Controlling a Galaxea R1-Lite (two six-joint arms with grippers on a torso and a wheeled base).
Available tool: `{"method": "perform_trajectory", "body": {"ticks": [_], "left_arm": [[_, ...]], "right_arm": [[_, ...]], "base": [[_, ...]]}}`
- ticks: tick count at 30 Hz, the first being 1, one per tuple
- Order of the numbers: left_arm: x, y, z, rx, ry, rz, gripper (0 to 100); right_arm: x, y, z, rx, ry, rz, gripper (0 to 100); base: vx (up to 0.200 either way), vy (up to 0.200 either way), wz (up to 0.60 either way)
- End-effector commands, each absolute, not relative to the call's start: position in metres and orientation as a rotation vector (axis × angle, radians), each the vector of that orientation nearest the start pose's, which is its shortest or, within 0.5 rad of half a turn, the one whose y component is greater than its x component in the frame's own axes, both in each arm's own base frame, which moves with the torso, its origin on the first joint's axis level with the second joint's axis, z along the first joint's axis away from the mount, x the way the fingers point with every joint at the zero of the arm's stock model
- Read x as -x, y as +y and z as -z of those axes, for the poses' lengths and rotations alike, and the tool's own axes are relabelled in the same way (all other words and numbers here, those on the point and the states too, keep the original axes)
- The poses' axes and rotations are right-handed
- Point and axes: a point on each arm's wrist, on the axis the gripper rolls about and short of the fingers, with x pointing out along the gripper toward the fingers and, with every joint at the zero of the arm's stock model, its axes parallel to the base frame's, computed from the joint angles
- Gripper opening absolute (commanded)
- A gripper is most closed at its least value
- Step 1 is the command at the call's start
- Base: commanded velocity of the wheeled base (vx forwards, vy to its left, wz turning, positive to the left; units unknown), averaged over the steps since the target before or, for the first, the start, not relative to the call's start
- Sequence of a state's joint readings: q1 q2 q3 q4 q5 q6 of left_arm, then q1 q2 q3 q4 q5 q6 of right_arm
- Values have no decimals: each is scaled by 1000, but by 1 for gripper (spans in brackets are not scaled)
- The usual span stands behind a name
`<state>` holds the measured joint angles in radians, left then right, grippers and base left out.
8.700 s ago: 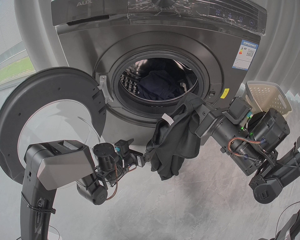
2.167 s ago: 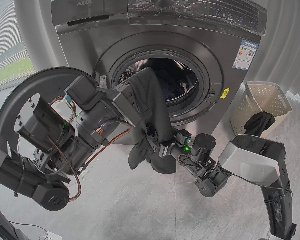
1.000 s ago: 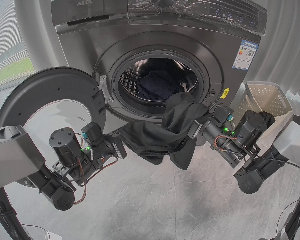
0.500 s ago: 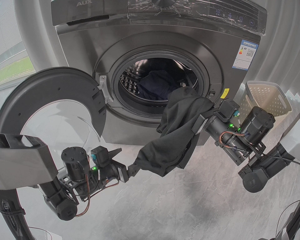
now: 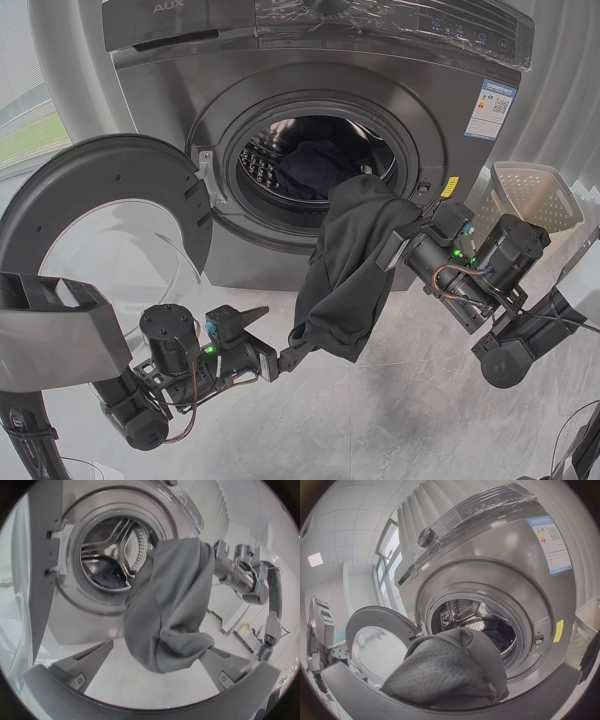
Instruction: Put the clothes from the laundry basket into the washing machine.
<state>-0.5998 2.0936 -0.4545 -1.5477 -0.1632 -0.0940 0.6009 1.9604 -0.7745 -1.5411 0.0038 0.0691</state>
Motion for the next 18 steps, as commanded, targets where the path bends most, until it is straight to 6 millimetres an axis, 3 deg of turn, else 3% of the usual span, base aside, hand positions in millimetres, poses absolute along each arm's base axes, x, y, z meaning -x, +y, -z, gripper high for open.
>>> {"method": "perform_trajectory", "body": {"ticks": [1, 4, 8, 18], "left_arm": [[-262, -189, -96, 98, 26, 768, 100], [-235, -187, -74, 52, 147, 816, 100], [-215, -178, -51, -14, 265, 836, 100], [-193, -165, -37, -98, 351, 965, 100]], "right_arm": [[-284, 204, -174, -175, -308, -613, 0], [-291, 203, -177, -182, -325, -600, 0], [-299, 206, -182, -202, -352, -583, 0], [-305, 203, -189, -211, -373, -554, 0]], "base": [[0, 0, 0], [0, 0, 0], [0, 0, 0], [0, 0, 0]]}}
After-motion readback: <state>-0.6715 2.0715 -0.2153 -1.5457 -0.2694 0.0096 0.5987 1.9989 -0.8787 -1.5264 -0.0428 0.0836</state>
